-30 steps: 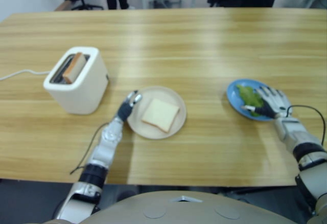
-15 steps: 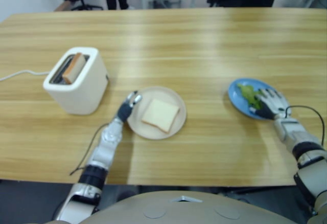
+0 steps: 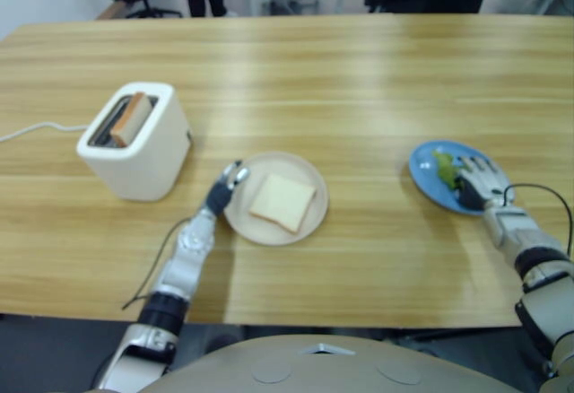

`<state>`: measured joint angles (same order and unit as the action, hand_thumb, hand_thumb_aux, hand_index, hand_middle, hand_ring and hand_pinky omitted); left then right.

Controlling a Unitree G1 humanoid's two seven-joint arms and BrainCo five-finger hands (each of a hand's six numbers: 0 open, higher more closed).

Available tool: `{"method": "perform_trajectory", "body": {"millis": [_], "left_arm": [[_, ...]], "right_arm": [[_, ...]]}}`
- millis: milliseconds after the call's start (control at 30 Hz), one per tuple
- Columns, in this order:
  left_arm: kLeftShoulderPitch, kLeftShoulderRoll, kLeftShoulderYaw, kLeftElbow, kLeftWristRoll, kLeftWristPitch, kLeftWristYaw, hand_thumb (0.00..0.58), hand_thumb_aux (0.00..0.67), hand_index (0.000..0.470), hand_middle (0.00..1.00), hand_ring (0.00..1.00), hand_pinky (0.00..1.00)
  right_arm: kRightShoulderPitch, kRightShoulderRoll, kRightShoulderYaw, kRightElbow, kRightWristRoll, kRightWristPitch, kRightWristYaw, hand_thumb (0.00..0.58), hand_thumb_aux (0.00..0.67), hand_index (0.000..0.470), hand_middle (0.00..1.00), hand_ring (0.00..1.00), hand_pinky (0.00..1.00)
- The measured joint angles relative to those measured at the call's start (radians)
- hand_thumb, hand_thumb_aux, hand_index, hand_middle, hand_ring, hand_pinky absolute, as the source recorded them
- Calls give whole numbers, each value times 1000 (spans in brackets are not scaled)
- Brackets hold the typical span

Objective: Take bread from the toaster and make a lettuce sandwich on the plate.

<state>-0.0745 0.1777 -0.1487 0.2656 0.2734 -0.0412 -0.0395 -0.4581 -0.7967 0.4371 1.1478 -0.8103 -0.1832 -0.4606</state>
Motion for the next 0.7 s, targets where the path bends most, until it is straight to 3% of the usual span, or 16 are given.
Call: {"method": "perform_trajectory", "body": {"millis": [167,233,267,300,333,367,700], "left_arm": [[6,0,0,-9,0,5,1,0,0,0,0,0,0],[8,0,0,-12,0,7,2,0,0,0,0,0,0],[10,0,0,-14,0,8,4,0,0,0,0,0,0],[11,0,0,-15,0,8,5,0,0,0,0,0,0],[11,0,0,-15,0,8,6,0,0,0,0,0,0],[14,0,0,-19,0,10,8,0,0,0,0,0,0],[28,-3,0,-33,0,11,19,0,0,0,0,0,0]], "right_arm": [[1,-1,-1,-3,5,-5,2,580,670,460,0,0,0],[5,-5,-2,-12,9,-11,2,580,670,460,59,59,59],[9,-8,-3,-18,14,-15,1,580,670,460,584,584,584],[12,-12,-3,-27,18,-18,1,580,670,460,584,584,584],[17,-18,-5,-37,22,-22,0,580,670,460,937,937,937],[25,-28,-8,-60,26,-27,0,580,670,460,1000,1000,1000],[140,-120,-111,-371,76,-15,10,580,670,460,1000,1000,1000]]}}
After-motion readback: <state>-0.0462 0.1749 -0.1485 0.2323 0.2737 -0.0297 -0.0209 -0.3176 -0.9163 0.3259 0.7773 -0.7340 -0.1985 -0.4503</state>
